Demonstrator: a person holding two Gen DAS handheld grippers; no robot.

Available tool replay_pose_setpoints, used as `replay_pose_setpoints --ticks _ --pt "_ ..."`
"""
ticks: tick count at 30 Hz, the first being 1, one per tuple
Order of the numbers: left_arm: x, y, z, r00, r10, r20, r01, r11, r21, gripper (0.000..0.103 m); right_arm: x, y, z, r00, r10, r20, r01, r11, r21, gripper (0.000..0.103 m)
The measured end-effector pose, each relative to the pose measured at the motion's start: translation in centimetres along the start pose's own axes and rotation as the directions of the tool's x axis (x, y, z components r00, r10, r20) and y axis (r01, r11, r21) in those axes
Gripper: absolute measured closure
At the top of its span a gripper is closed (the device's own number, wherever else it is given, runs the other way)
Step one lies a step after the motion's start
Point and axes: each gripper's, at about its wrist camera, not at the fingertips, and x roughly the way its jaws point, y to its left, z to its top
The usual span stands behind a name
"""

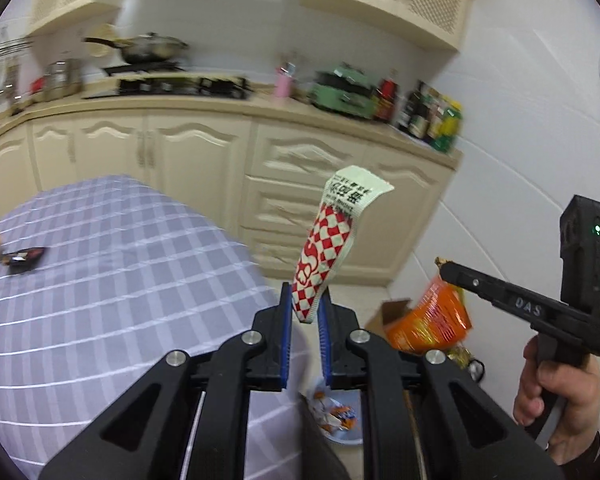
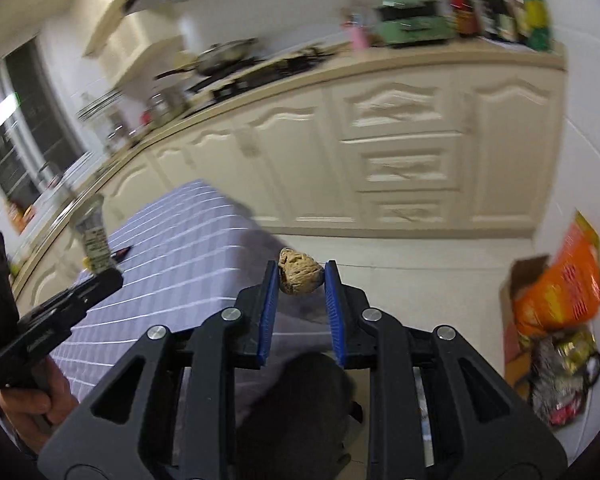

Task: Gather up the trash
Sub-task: 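Carry wrapper and cookie to the blue bin and open both tools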

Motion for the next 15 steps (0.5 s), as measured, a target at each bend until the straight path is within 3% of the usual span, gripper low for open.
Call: replay_pose_setpoints --ticks 6,15 --pt "6.4 -4.8 -2.0 0.987 -0.079 -0.142 0.088 0.994 0.058 0.092 0.4 -5.9 -1.4 0.996 -0.077 -0.035 0.08 0.992 0.096 0.08" --pt "15.6 -9.6 -6.0 0.926 -0.124 -0.358 0.168 0.981 0.096 0.091 2.5 -11.8 -3.9 0.987 -0.114 -0.111 0.135 0.97 0.202 0.08"
